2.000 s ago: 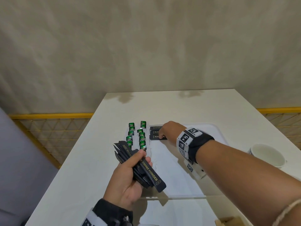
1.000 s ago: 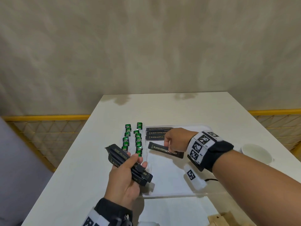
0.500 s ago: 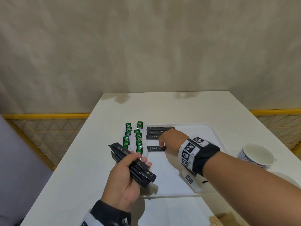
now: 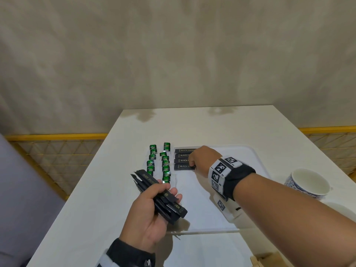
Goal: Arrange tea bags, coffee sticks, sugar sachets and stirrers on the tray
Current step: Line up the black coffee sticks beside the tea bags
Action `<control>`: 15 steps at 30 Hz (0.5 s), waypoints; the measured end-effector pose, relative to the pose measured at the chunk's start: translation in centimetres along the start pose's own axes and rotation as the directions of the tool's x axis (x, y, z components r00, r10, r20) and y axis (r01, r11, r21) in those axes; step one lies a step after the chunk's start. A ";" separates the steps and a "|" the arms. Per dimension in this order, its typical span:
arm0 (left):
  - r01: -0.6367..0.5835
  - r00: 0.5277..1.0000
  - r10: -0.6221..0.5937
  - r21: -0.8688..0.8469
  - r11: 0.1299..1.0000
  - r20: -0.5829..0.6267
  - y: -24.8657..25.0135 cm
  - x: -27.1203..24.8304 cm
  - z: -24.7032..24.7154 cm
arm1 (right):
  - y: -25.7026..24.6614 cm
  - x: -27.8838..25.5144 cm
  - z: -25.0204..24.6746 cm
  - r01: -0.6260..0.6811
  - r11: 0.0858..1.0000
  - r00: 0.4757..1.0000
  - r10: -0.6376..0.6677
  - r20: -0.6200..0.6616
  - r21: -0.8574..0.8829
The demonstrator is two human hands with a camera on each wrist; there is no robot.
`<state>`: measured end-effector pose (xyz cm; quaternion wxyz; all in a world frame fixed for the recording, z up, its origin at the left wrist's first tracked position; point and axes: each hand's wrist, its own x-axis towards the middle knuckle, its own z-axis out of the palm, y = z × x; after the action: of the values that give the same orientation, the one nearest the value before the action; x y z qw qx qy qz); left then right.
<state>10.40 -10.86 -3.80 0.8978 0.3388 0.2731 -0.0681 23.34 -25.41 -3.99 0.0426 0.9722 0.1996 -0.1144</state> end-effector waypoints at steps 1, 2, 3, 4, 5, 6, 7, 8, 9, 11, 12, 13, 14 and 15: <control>0.006 1.000 -0.006 0.000 1.000 0.004 0.0 0.0 0.1 | 0.0 -0.1 0.0 -0.001 1.000 1.000 0.001 0.005 0.005; 0.014 1.000 -0.014 0.001 1.000 0.007 -0.1 0.0 0.1 | 0.0 -0.2 -0.1 -0.006 1.000 1.000 0.006 0.005 0.021; 0.026 1.000 -0.026 0.005 1.000 0.008 -0.1 0.0 0.1 | 0.0 -0.4 -0.1 -0.012 0.998 1.000 0.013 -0.014 0.055; 0.039 0.999 -0.039 0.016 0.999 0.005 -0.1 0.1 0.1 | 0.0 -0.6 -0.2 -0.023 0.992 0.999 0.029 -0.046 0.121; 0.049 0.999 -0.049 0.030 0.998 0.003 -0.2 0.1 0.1 | -0.1 -0.8 -0.3 -0.026 0.980 0.996 0.041 -0.074 0.198; 0.051 0.999 -0.051 0.046 0.998 0.004 -0.2 0.2 0.0 | -0.2 -1.3 -0.5 -0.016 0.959 0.995 0.043 -0.091 0.282; 0.043 0.999 -0.044 0.055 0.998 0.005 -0.3 0.3 0.0 | -0.3 -1.7 -0.7 0.010 0.931 0.996 0.024 -0.090 0.364; 0.028 1.000 -0.028 0.059 0.998 0.001 -0.3 0.5 -0.1 | -0.4 -2.2 -0.9 0.032 0.890 0.999 -0.010 -0.051 0.455; 0.008 1.000 -0.008 0.070 0.998 -0.006 -0.4 0.7 -0.1 | -0.6 -2.9 -1.2 0.038 0.819 0.998 -0.060 0.019 0.573; -0.033 0.999 0.034 0.104 0.994 -0.006 -0.7 1.0 -0.2 | -1.3 -4.2 -1.7 -0.007 0.623 0.972 -0.180 0.151 0.783; -0.054 0.999 0.054 0.116 0.992 0.000 -1.0 1.2 -0.2 | -1.5 -4.7 -1.8 -0.022 0.550 0.960 -0.223 0.172 0.835; -0.068 0.998 0.067 0.120 0.990 0.008 -1.2 1.2 -0.1 | -1.7 -5.2 -1.8 -0.024 0.509 0.956 -0.240 0.168 0.860; -0.073 0.997 0.073 0.122 0.990 0.006 -1.5 1.3 0.0 | -1.8 -5.5 -1.7 -0.011 0.484 0.960 -0.239 0.145 0.875; -0.071 0.997 0.071 0.123 0.990 0.004 -1.7 1.3 0.1 | -1.9 -5.8 -1.7 0.004 0.467 0.967 -0.226 0.115 0.884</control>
<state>11.03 -12.07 -5.41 0.8770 0.4029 0.2563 -0.0529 17.77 -25.68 -1.03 -0.4476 0.8217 0.1724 -0.3077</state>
